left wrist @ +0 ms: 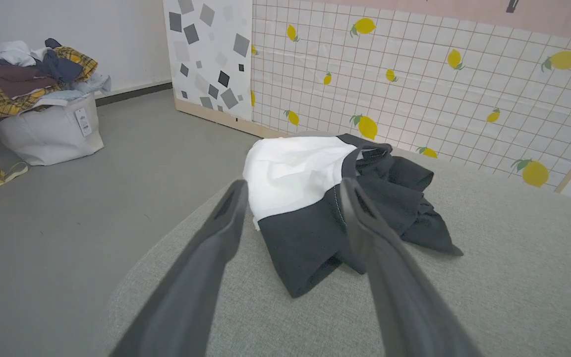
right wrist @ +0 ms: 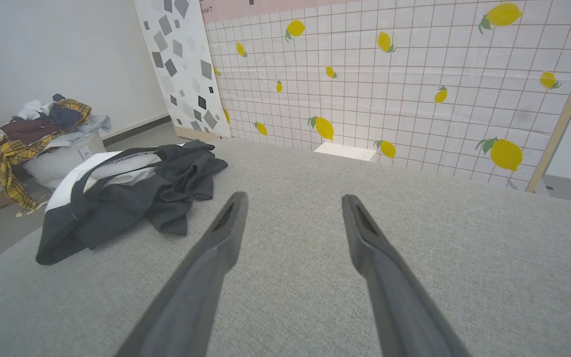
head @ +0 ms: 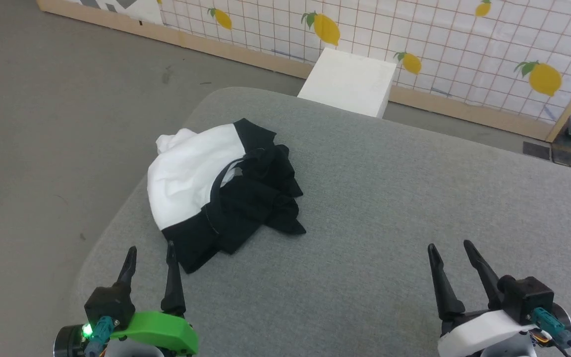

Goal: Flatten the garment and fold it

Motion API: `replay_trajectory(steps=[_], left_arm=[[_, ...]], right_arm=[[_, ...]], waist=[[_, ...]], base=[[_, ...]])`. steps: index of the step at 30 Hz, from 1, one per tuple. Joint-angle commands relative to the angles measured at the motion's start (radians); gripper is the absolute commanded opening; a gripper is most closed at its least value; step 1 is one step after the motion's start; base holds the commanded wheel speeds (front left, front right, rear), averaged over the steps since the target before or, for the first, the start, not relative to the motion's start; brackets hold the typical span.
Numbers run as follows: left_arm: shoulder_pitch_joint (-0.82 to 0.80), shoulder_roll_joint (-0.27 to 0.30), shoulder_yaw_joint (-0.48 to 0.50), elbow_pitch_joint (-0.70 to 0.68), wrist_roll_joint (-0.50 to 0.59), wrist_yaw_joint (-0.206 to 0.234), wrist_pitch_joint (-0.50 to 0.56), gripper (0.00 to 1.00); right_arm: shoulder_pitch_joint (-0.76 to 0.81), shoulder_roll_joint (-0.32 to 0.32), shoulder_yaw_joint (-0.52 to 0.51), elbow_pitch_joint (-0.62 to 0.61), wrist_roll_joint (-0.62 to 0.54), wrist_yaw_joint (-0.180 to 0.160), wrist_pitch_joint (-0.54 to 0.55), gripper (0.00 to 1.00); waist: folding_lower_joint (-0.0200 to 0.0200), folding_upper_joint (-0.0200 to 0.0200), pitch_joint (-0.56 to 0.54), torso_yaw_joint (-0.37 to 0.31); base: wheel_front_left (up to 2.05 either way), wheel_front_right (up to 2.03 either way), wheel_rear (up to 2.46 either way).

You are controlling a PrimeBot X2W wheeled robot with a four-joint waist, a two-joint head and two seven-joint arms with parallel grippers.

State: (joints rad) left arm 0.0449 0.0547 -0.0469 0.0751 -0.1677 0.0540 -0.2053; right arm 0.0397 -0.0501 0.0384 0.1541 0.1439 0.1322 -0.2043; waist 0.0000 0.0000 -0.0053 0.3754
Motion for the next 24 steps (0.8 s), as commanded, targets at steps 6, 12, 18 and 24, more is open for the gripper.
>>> replay_trajectory(steps=[6, 12, 18, 24], left_arm=[[0.020, -0.004, -0.006, 0.009, -0.017, 0.006, -0.021, 1.00], [0.024, -0.004, -0.012, 0.013, -0.025, 0.010, -0.033, 1.00], [0.027, -0.004, -0.012, 0.017, -0.035, 0.014, -0.045, 1.00], [0.031, -0.005, -0.018, 0.019, -0.046, 0.021, -0.057, 1.00]], right_arm=[[0.015, 0.000, 0.006, 0.017, 0.020, -0.001, -0.021, 1.00], [0.020, 0.000, 0.006, 0.025, 0.027, -0.001, -0.034, 1.00], [0.024, 0.000, 0.006, 0.033, 0.032, -0.001, -0.046, 1.00], [0.027, 0.000, 0.006, 0.039, 0.034, -0.002, -0.057, 1.00]], waist=[[0.0000, 0.0000, -0.002, 0.023], [0.0000, 0.0000, -0.002, 0.043], [0.0000, 0.0000, -0.001, 0.064], [0.0000, 0.0000, 0.004, 0.084]], base=[[0.00, 0.00, 0.00], [0.00, 0.00, 0.00], [0.00, 0.00, 0.00], [0.00, 0.00, 0.00]])
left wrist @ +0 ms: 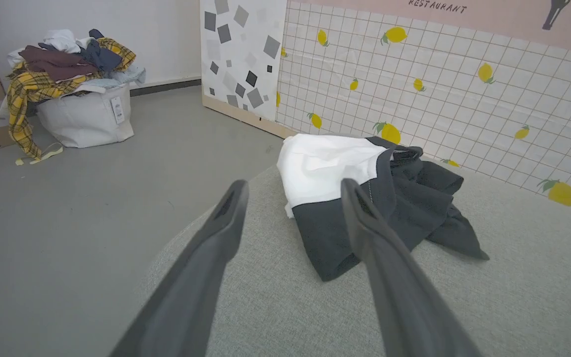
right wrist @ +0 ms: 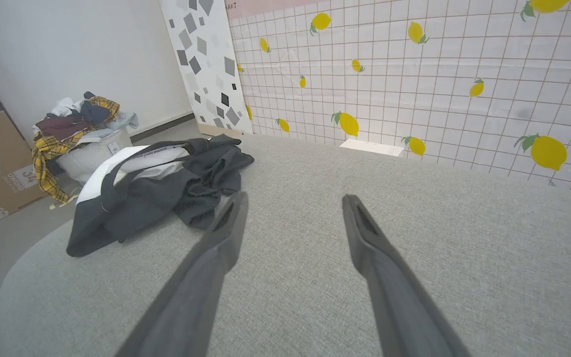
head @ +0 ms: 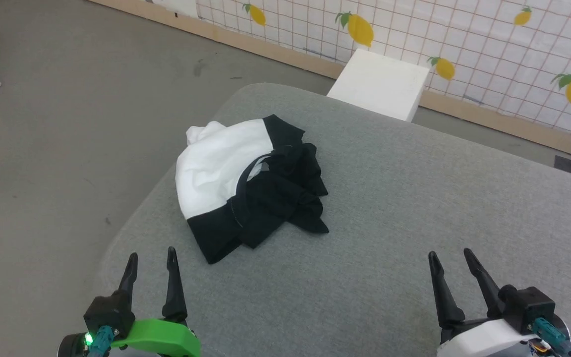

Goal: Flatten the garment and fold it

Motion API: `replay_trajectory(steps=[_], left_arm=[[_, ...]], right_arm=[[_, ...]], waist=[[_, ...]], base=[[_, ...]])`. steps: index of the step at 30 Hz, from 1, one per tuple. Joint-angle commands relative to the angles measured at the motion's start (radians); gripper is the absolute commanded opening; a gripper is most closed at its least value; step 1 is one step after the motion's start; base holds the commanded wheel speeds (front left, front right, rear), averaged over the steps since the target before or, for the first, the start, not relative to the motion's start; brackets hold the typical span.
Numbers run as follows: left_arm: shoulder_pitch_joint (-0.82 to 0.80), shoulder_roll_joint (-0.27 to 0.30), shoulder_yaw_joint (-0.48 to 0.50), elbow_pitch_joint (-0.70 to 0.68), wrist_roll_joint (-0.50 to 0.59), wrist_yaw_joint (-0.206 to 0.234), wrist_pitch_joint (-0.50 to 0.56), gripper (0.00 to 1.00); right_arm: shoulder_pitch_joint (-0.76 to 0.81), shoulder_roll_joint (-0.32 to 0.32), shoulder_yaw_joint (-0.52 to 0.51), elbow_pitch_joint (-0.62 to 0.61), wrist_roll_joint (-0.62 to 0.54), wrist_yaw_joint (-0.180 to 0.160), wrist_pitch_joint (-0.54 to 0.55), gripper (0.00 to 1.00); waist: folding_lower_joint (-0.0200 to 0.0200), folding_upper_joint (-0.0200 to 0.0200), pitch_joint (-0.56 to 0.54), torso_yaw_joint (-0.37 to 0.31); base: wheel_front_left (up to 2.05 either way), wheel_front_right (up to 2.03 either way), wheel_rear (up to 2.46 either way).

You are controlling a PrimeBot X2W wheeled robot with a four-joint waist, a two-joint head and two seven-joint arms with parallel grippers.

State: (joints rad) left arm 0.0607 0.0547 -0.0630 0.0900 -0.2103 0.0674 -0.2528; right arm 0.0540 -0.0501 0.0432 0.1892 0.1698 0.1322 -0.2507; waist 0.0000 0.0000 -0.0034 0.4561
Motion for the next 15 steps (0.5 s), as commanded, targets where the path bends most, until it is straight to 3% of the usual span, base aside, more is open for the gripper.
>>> replay_trajectory(steps=[1, 15], left_arm=[[0.015, -0.005, -0.002, 0.003, -0.004, 0.009, -0.009, 1.00], [0.006, -0.005, -0.010, 0.005, -0.015, 0.005, -0.009, 1.00]], right_arm=[[0.012, 0.000, 0.001, 0.004, 0.008, -0.002, -0.011, 1.00], [0.007, 0.000, -0.003, 0.007, 0.003, -0.002, -0.011, 1.00]], waist=[[0.0000, 0.0000, 0.003, 0.003], [0.0000, 0.0000, 0.008, -0.002]], base=[[0.00, 0.00, 0.00], [0.00, 0.00, 0.00]])
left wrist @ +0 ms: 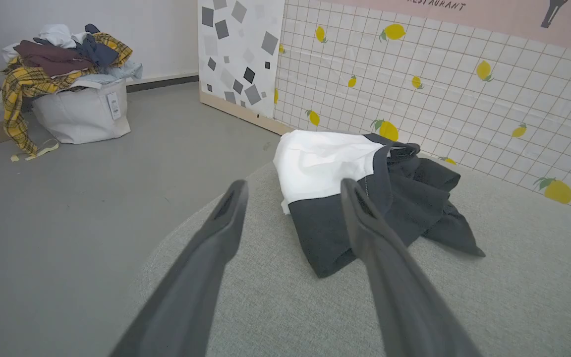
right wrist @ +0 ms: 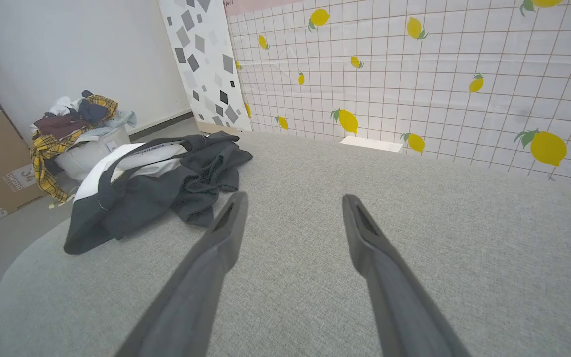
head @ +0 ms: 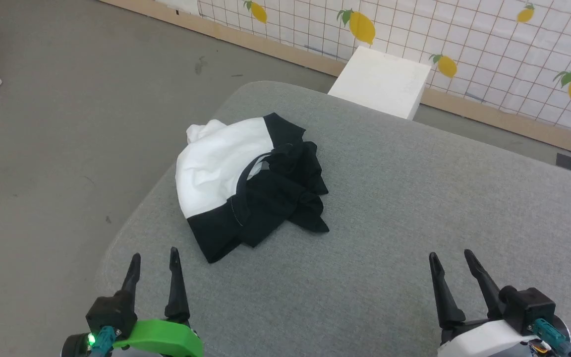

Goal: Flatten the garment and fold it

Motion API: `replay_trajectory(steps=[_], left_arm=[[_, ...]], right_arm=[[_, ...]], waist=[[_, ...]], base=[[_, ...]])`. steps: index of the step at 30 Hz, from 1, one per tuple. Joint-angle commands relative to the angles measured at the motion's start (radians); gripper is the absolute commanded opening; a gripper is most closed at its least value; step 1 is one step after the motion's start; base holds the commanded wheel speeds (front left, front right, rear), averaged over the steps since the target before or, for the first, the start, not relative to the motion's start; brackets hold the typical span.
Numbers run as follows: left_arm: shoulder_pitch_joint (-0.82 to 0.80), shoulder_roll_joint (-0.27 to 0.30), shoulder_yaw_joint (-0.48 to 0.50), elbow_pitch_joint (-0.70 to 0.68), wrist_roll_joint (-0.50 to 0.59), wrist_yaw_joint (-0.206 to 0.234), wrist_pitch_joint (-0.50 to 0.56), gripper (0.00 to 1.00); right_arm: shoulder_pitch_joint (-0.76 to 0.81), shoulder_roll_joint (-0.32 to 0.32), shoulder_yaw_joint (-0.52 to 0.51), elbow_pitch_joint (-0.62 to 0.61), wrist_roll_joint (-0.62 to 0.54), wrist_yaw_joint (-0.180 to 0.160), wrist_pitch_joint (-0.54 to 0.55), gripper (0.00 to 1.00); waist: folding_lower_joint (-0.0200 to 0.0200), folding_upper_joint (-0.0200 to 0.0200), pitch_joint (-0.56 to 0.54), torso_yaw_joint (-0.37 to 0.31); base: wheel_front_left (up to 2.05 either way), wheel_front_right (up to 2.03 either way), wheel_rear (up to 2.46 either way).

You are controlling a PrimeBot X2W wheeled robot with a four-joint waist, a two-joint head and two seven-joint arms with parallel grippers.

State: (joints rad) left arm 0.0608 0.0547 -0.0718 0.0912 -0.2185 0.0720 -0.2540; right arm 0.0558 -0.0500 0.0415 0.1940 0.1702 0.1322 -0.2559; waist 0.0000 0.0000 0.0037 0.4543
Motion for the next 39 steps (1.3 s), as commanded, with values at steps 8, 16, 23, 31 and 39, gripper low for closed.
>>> replay_trajectory(steps=[8, 16, 23, 31, 39], left_arm=[[-0.200, 0.026, -0.002, 0.104, -0.030, -0.087, 0.002, 1.00], [-0.578, 0.107, -0.006, 0.390, -0.132, -0.174, 0.297, 1.00], [-0.800, 0.131, -0.001, 0.609, -0.217, -0.152, 0.701, 1.00], [-0.814, 0.118, -0.053, 0.764, -0.193, -0.084, 0.892, 1.00], [-0.806, 0.118, -0.064, 0.768, -0.158, -0.046, 0.712, 0.00]], right_arm=[[-0.029, 0.000, -0.001, -0.015, -0.027, -0.002, -0.006, 1.00], [-0.103, 0.000, -0.008, -0.030, -0.089, -0.002, -0.005, 1.00], [-0.129, 0.000, -0.039, -0.055, -0.127, -0.002, 0.009, 1.00], [-0.138, 0.000, -0.065, -0.088, -0.136, -0.002, 0.015, 1.00], [-0.148, 0.000, -0.063, -0.077, -0.123, -0.002, 0.011, 1.00]], waist=[[0.0000, 0.0000, 0.062, -0.022], [0.0000, 0.0000, 0.199, -0.123], [0.0000, 0.0000, 0.302, -0.213], [0.0000, 0.0000, 0.365, -0.271], [0.0000, 0.0000, 0.347, -0.259]], base=[[0.00, 0.00, 0.00], [0.00, 0.00, 0.00], [0.00, 0.00, 0.00], [0.00, 0.00, 0.00], [0.00, 0.00, 0.00]])
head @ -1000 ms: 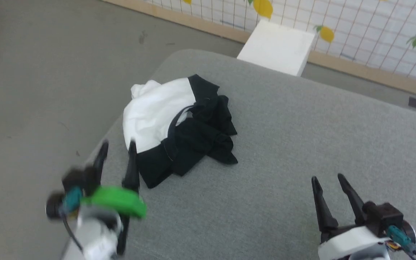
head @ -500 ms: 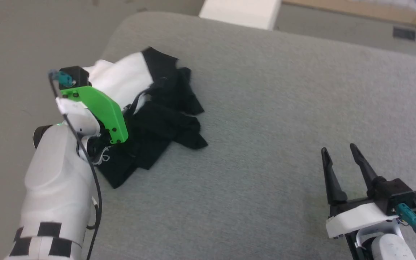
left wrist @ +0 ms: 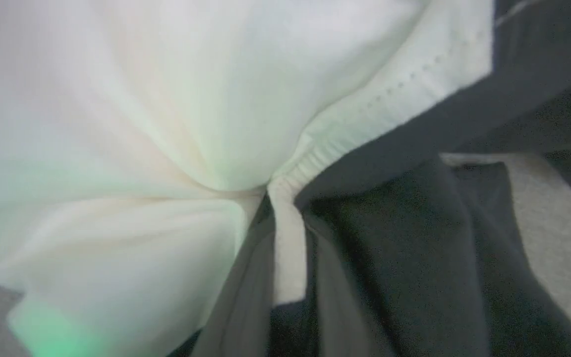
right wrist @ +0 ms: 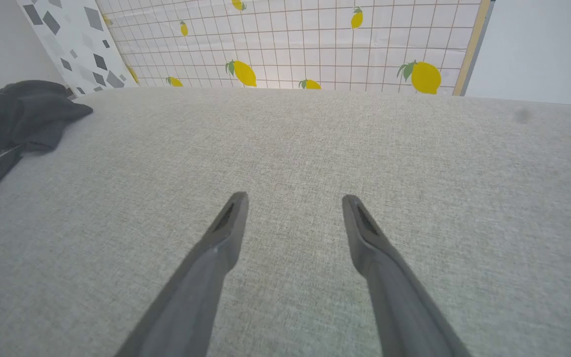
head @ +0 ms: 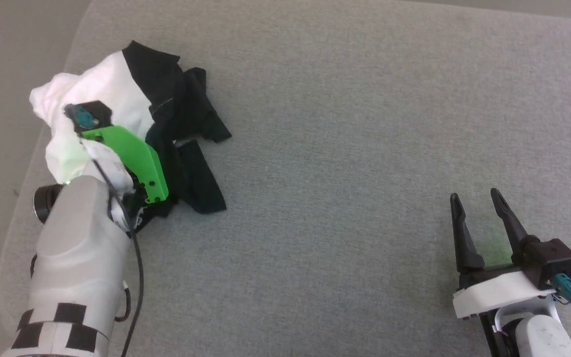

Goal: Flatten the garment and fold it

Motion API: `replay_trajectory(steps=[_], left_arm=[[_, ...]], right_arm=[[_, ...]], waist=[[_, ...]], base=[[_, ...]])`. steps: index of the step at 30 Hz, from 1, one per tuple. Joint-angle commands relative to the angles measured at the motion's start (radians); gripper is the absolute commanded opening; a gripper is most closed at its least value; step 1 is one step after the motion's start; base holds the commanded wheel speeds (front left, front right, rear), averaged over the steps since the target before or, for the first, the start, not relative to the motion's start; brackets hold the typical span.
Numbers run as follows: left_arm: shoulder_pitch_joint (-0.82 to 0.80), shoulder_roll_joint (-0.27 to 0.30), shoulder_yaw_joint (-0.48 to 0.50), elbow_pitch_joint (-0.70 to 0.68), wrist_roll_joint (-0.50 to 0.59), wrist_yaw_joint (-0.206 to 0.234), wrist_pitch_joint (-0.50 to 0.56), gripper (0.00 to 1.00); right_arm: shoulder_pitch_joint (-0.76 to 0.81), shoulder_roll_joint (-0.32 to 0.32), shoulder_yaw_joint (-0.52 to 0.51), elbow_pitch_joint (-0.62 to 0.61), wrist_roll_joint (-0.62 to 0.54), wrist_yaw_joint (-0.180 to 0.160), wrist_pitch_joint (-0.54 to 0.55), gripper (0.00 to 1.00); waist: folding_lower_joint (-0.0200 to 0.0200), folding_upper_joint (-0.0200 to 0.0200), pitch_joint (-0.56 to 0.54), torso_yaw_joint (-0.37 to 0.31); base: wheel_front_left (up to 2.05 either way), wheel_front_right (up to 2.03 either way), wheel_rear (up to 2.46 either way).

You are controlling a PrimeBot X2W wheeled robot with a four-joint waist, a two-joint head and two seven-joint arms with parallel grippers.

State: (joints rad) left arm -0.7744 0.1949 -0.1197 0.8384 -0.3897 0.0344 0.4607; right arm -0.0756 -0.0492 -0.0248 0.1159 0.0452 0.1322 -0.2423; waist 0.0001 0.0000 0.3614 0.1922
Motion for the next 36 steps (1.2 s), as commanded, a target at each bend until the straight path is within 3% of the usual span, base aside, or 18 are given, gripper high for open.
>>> replay_trajectory(steps=[1, 8, 12, 16, 21, 27, 36], left_arm=[[0.022, -0.017, -0.019, 0.015, 0.019, -0.015, -0.033, 0.00], [-0.114, 0.031, -0.030, -0.082, 0.056, -0.065, -0.268, 0.00], [-0.222, 0.056, -0.072, -0.154, 0.082, -0.121, -0.340, 0.00], [-0.305, 0.042, -0.109, -0.238, 0.065, -0.151, -0.389, 0.00], [-0.336, -0.011, -0.168, -0.319, -0.005, -0.163, -0.396, 0.00], [-0.247, -0.092, -0.287, -0.371, -0.134, -0.165, -0.362, 0.00], [0.012, -0.134, -0.535, -0.280, -0.270, -0.165, -0.265, 0.00]], right_arm=[[-0.018, -0.001, 0.007, 0.005, 0.005, -0.002, -0.003, 1.00], [-0.021, -0.001, 0.032, 0.050, 0.049, -0.002, -0.013, 1.00], [-0.021, -0.001, 0.041, 0.075, 0.080, -0.002, -0.017, 1.00], [-0.015, -0.001, 0.033, 0.090, 0.106, -0.002, -0.019, 1.00], [0.000, -0.001, 0.007, 0.085, 0.122, -0.002, -0.019, 1.00], [0.021, -0.001, -0.030, 0.082, 0.127, -0.002, -0.019, 1.00], [0.041, -0.001, -0.028, 0.078, 0.141, -0.002, -0.019, 1.00]], waist=[[-0.0001, 0.0000, -0.018, 0.005], [-0.0001, 0.0000, -0.103, -0.010], [-0.0001, 0.0000, -0.156, -0.058], [-0.0001, 0.0000, -0.197, -0.125], [-0.0001, 0.0000, -0.217, -0.208], [-0.0001, 0.0000, -0.214, -0.283], [-0.0001, 0.0000, -0.202, -0.333]], base=[[0.00, 0.00, 0.00], [0.00, 0.00, 0.00], [0.00, 0.00, 0.00], [0.00, 0.00, 0.00], [0.00, 0.00, 0.00], [0.00, 0.00, 0.00], [0.00, 0.00, 0.00]])
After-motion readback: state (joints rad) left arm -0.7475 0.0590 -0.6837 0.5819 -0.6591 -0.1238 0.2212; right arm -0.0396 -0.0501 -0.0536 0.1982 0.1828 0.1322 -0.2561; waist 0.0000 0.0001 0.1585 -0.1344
